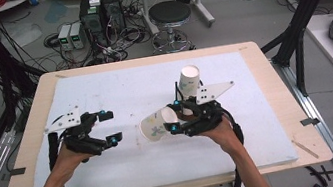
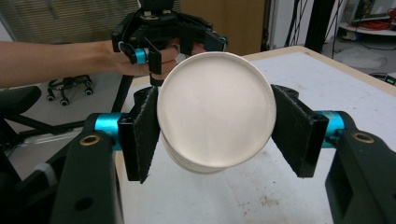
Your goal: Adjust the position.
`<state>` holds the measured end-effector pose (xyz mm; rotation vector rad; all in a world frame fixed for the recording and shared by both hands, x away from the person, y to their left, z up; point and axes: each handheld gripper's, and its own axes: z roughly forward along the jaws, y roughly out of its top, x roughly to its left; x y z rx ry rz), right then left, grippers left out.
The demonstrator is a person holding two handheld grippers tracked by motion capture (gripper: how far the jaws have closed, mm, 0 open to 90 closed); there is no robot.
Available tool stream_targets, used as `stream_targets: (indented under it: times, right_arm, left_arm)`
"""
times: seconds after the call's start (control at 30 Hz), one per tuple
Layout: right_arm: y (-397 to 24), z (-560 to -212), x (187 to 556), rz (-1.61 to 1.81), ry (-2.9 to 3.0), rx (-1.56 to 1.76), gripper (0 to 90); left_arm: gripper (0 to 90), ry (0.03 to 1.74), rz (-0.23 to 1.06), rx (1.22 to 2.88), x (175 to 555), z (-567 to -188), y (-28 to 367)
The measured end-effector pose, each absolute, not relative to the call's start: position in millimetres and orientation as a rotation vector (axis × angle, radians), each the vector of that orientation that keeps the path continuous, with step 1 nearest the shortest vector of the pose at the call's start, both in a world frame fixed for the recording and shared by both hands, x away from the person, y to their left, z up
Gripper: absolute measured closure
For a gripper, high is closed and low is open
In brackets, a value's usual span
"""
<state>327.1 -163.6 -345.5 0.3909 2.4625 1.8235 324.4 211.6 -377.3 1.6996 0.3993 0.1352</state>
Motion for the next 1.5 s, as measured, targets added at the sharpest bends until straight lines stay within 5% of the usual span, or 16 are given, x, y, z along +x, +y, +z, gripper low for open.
stream_targets:
  times: [0.7, 1.5]
  right_arm:
    - [-153, -347, 329, 1.871, 2.500, 0.286, 37.3]
    - [-149, -344, 326, 1.896, 2.498, 0.257, 37.3]
  left_arm:
    - [11.8, 0.227, -0.058, 1.688, 330, -376, 153]
    - [12.1, 0.179, -0.095, 1.728, 336, -378, 128]
